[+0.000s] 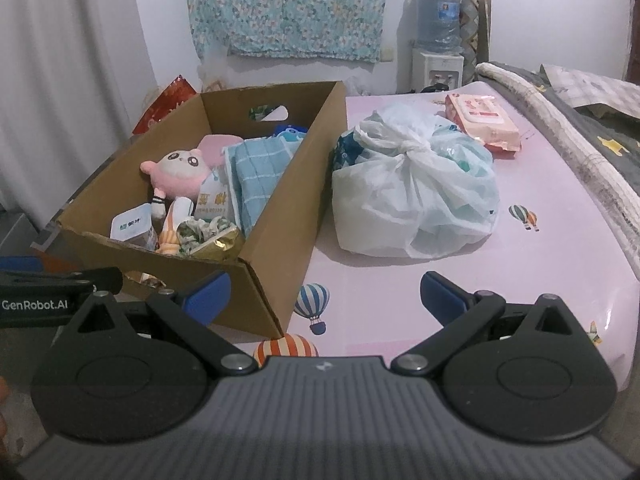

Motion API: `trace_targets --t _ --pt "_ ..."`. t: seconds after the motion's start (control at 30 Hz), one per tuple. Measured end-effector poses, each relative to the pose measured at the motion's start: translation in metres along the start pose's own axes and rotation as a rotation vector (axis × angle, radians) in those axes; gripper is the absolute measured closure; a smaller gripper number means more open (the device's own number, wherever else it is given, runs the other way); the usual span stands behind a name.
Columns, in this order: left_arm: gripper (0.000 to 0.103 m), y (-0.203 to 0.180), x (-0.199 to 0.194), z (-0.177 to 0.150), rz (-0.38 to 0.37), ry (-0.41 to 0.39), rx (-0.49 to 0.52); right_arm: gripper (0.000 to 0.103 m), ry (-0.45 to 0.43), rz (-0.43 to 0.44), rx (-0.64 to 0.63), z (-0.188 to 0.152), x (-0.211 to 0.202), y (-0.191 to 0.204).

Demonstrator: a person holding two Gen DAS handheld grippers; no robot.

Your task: Organize soft objects

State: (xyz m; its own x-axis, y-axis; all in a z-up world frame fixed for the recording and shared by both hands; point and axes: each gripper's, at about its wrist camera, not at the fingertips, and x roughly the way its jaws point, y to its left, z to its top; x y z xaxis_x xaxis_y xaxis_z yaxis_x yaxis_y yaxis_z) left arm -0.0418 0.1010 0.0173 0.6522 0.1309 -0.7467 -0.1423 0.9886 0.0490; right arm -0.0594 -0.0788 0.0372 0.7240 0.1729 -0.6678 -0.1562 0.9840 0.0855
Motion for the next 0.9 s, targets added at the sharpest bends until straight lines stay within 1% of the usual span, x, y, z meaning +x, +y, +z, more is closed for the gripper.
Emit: trace_targets --t 0.2,0.5,0.9 --pt "0.0 0.0 0.005 0.0 0.004 0.021 -0.003 0.001 0.019 0.004 0.002 0.0 0.005 -0.001" --pt "0.0 0.0 0.008 -0.001 0.002 0.03 -0.003 0.001 0.042 0.003 0.0 0.0 0.01 -0.001" --pt "0.0 0.002 0.011 -0.002 -0.006 0.043 -0.006 0.001 0.052 0.001 -0.005 0.0 0.012 0.001"
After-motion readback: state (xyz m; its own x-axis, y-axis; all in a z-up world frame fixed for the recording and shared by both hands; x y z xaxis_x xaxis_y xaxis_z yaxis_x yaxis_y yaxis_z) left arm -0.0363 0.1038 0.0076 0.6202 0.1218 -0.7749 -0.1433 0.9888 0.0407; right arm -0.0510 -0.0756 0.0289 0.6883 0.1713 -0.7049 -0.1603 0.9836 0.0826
